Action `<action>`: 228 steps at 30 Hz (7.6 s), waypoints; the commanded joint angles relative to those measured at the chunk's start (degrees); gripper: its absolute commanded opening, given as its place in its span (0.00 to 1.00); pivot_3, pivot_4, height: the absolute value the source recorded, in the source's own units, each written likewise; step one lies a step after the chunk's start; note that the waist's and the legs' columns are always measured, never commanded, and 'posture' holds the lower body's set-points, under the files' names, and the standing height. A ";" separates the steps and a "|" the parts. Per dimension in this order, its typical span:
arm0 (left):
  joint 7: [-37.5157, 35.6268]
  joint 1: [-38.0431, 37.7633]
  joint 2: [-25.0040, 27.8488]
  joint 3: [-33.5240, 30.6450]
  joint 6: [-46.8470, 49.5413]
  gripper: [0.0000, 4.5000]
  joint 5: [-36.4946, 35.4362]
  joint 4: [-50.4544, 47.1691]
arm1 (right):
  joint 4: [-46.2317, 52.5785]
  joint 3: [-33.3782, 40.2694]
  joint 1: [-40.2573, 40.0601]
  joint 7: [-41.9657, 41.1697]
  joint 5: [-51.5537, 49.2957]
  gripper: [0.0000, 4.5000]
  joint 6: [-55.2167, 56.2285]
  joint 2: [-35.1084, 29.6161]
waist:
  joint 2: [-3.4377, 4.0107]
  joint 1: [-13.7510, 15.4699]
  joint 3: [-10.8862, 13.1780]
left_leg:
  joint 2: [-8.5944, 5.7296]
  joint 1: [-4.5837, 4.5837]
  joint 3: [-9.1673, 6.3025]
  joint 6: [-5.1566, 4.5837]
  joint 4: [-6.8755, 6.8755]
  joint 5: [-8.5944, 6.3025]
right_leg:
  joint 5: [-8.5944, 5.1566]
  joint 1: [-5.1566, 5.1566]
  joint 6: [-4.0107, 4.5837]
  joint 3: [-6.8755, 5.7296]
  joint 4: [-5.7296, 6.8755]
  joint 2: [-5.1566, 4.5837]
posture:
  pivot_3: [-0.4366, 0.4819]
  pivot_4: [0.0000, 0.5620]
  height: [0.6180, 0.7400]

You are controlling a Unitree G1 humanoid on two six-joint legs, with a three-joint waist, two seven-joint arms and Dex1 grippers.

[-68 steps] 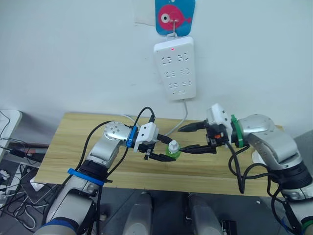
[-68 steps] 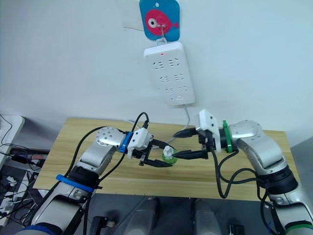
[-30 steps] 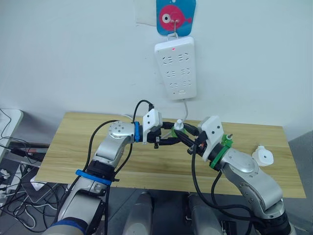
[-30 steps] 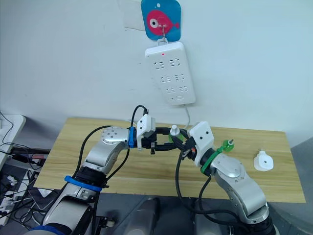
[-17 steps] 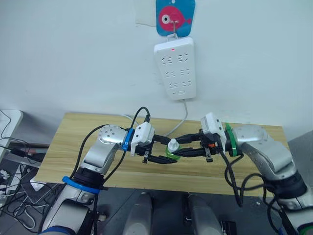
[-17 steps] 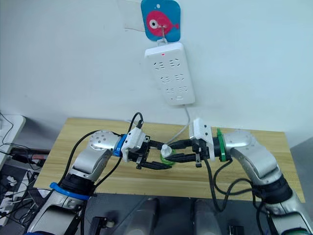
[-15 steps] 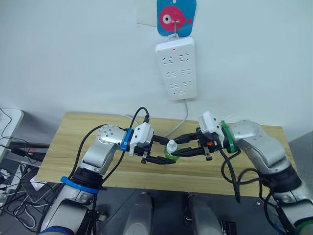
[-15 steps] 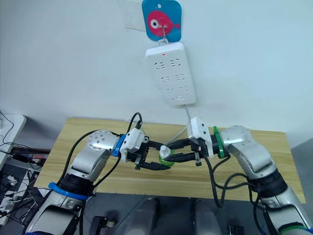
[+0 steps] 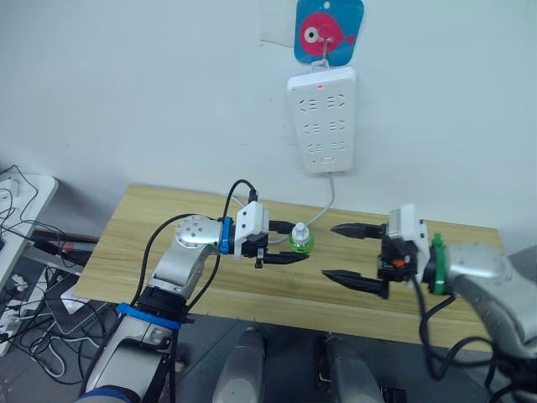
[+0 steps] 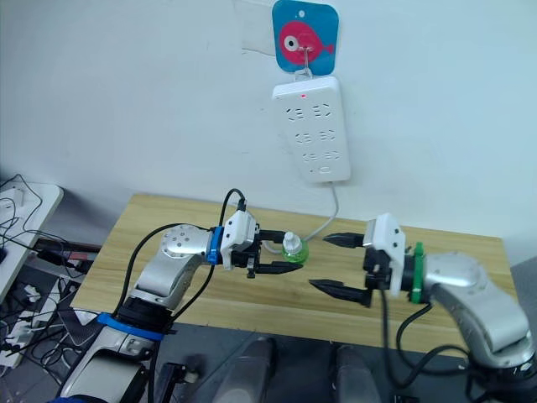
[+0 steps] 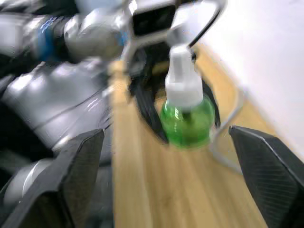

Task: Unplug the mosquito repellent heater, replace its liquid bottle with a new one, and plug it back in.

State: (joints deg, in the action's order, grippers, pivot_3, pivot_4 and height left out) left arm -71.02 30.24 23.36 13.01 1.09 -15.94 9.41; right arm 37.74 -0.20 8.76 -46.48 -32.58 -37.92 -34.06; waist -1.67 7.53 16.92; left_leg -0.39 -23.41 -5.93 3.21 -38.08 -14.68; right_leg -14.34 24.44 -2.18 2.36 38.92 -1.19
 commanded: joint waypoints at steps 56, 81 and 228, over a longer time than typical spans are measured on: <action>2.59 0.68 -1.73 0.20 -0.04 0.49 1.25 0.38 | 1.23 -0.36 0.22 17.43 5.42 1.00 -0.91 6.22 | -0.01 -1.43 -0.51 | -0.02 0.07 0.00 -0.01 0.02 -0.01 | 0.00 -0.07 0.01 -0.01 -0.02 0.01 | 0.73 0.42 1.00; 1.08 0.49 -1.35 0.65 -0.77 0.49 1.69 -0.95 | 2.75 -7.38 5.38 19.39 0.51 1.00 -2.17 7.78 | -0.01 -2.92 -0.53 | -0.03 0.08 -0.06 0.00 0.01 0.00 | 0.00 -0.10 0.01 -0.06 -0.01 -0.01 | 0.75 0.40 1.00; 4.05 -3.33 -2.38 0.25 0.21 0.49 0.45 -4.48 | 1.23 -4.10 -0.50 21.29 1.48 0.19 -1.36 13.84 | 0.17 -2.14 -0.39 | 0.01 0.23 -0.10 -0.06 0.26 -0.06 | -0.13 -0.29 -0.03 -0.06 -0.29 0.00 | 0.75 0.48 1.00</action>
State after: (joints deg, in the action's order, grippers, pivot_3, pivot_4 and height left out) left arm -67.65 26.74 21.43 13.39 1.25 -14.88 7.07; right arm 37.31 -7.86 7.73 -27.66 -27.57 -38.58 -21.77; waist -1.49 5.39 16.53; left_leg -0.38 -23.18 -6.02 3.15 -37.82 -14.74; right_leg -14.47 24.15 -2.21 2.31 38.63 -1.19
